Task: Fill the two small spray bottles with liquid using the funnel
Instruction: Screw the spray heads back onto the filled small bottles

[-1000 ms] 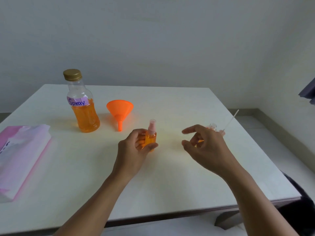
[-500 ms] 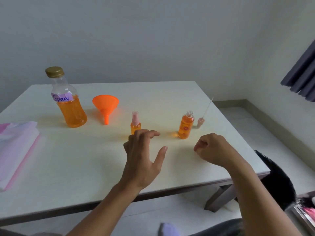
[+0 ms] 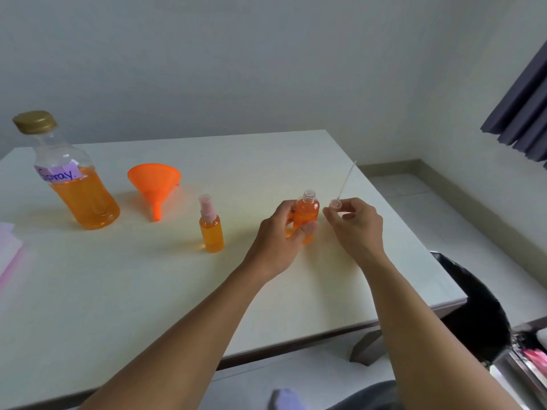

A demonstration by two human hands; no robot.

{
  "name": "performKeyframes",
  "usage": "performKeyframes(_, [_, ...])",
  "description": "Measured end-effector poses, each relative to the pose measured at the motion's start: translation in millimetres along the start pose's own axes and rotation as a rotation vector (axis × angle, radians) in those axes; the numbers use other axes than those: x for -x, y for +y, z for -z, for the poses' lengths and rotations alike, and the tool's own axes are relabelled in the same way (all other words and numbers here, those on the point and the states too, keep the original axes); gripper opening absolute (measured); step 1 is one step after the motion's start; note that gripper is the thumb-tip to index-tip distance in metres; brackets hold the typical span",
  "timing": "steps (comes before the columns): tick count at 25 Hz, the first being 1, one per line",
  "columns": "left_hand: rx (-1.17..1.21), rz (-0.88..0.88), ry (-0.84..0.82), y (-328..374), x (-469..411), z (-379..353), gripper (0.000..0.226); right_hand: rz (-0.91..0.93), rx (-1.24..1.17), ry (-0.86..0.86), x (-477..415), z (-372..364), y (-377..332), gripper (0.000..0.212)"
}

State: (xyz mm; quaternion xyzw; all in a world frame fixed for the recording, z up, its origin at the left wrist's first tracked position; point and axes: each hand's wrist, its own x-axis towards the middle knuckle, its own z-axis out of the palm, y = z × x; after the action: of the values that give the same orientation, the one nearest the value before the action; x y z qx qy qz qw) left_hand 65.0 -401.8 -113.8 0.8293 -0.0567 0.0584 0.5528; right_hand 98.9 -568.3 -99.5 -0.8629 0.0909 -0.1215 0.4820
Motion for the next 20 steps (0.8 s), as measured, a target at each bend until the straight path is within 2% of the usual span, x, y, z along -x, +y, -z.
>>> performKeyframes(2, [-0.023,-0.011,0.017,-0.2,7.6,11.1,0.033,0.017,-0.053,-0.013,1.2,2.2,-6.1,0.017])
performKeyframes(7, [-0.068,-0.039,-0.009,2.2,52.5,55.0,0.042,0.223,-0.224,-0.23,23.4,20.7,-40.8,0.028])
performKeyframes(11, [-0.048,-0.02,0.002,-2.3,87.0,85.0,0.049,0.328,-0.373,-0.256,45.2,27.3,-64.7,0.019])
performKeyframes(15, [-0.068,0.01,0.015,-2.3,99.6,102.6,0.039,0.35,-0.501,-0.246,55.8,32.0,-84.2,0.017])
performKeyframes(18, [-0.099,-0.002,0.027,-5.0,102.4,109.0,0.035,0.391,-0.521,-0.293,58.2,44.9,-94.7,0.013])
performKeyframes(20, [-0.11,-0.003,0.037,-6.9,103.7,113.8,0.039,0.445,-0.48,-0.331,61.6,51.1,-97.9,0.011])
